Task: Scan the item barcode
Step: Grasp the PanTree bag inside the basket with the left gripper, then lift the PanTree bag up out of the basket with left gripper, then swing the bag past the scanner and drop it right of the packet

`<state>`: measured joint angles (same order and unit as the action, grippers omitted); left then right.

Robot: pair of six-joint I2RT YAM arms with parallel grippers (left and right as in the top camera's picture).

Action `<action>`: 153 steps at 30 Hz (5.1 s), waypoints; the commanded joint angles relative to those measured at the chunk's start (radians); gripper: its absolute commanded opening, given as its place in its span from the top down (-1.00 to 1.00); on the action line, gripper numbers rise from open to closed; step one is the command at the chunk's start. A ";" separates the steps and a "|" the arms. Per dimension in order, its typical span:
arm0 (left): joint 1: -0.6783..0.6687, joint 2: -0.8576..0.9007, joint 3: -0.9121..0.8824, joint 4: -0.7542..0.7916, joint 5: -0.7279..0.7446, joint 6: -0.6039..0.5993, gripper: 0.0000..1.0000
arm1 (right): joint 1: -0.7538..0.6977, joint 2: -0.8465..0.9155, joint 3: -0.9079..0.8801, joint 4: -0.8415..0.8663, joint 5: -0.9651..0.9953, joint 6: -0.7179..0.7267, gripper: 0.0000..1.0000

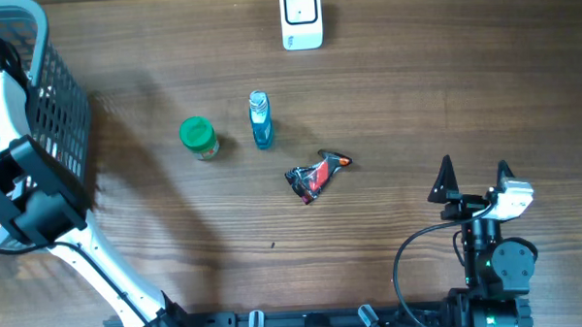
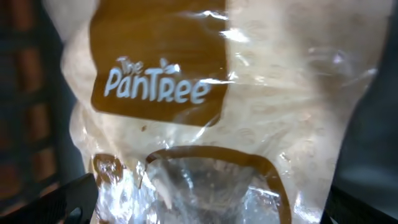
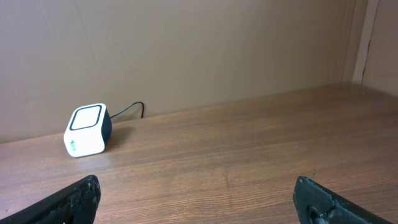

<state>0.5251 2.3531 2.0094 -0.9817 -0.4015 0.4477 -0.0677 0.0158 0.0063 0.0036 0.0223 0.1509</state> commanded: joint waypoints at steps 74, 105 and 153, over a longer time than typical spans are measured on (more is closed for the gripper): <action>-0.029 -0.442 -0.253 0.179 -0.136 -0.300 0.92 | 0.003 -0.002 -0.001 0.003 -0.014 -0.019 -1.00; -0.521 -1.152 -0.256 0.051 1.062 -0.478 0.92 | 0.003 -0.002 -0.001 0.003 -0.013 -0.019 -1.00; -1.231 -0.645 -0.057 0.105 0.323 -0.480 -0.20 | 0.003 -0.002 -0.001 0.003 -0.014 -0.019 -1.00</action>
<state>-0.7509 1.9030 1.8343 -0.8661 -0.0566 -0.0330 -0.0677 0.0158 0.0063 0.0036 0.0223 0.1509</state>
